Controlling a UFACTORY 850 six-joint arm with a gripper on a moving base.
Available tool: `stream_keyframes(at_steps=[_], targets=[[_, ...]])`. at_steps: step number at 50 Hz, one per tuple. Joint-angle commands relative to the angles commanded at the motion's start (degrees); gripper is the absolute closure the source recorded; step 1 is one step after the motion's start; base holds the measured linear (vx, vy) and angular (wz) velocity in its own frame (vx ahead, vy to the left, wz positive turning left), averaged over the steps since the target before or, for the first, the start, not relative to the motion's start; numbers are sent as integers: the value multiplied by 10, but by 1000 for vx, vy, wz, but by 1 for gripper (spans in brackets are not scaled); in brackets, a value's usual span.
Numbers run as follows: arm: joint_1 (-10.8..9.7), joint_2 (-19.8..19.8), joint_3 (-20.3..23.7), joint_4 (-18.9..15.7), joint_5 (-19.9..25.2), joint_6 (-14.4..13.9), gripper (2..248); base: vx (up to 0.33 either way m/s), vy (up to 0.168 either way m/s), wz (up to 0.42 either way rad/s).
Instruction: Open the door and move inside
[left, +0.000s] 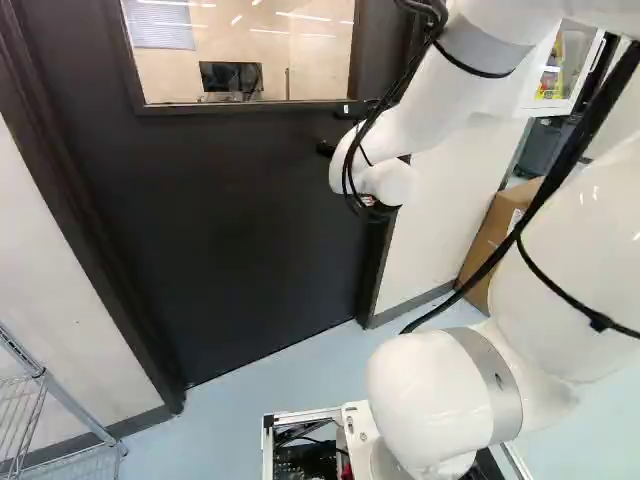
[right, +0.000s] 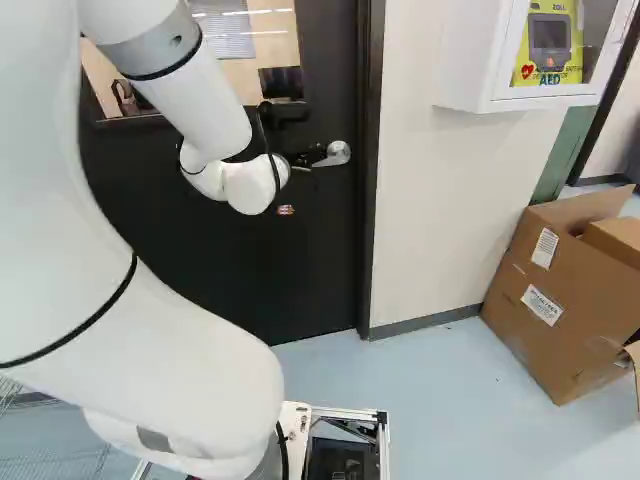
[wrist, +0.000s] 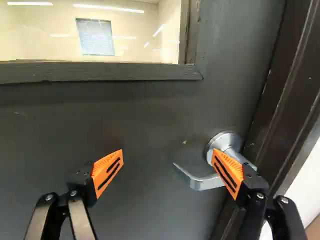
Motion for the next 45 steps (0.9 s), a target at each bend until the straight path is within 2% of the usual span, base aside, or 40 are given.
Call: stream_keyframes(at_steps=[45], targets=[[2,-60,1,0,0,0,3,0,0,0]])
